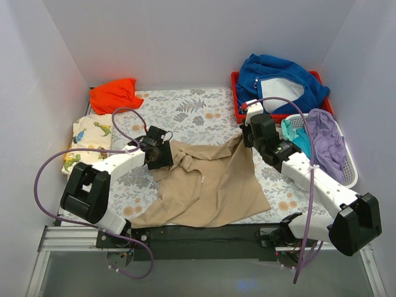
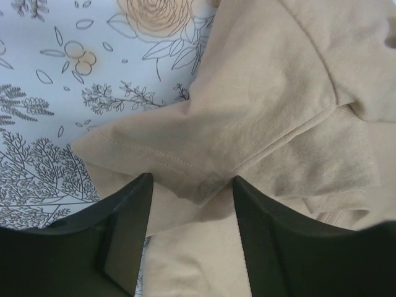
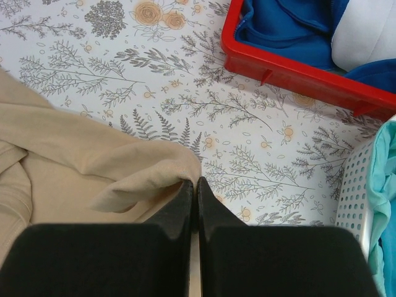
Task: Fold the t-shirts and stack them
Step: Flatten the tshirt out
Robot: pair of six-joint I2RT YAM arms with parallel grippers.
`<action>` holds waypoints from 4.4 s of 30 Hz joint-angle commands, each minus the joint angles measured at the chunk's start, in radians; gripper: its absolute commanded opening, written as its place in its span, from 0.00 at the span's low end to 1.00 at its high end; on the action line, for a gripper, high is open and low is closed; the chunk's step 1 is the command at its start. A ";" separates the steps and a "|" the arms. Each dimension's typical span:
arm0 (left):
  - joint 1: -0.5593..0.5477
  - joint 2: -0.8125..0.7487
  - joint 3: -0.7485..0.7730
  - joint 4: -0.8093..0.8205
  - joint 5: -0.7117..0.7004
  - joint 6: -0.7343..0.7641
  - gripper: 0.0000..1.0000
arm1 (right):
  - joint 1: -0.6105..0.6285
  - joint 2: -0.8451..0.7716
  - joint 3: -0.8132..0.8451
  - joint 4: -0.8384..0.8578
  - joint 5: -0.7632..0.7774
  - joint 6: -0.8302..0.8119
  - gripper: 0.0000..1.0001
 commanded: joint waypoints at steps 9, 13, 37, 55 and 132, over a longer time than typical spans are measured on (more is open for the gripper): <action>0.005 -0.008 -0.017 0.039 0.017 0.039 0.00 | -0.014 -0.036 -0.001 0.039 -0.016 0.015 0.01; 0.003 -0.054 0.054 -0.007 0.003 0.067 0.00 | -0.014 -0.072 0.004 0.012 -0.012 0.008 0.01; -0.009 -0.037 -0.010 0.037 0.106 0.156 0.41 | -0.018 -0.117 0.001 -0.011 -0.019 0.006 0.01; -0.057 0.057 0.016 0.015 -0.087 0.144 0.29 | -0.022 -0.126 -0.024 -0.008 -0.039 0.028 0.01; -0.057 -0.282 0.472 -0.208 -0.256 0.225 0.00 | -0.027 -0.336 0.087 -0.180 0.019 -0.051 0.01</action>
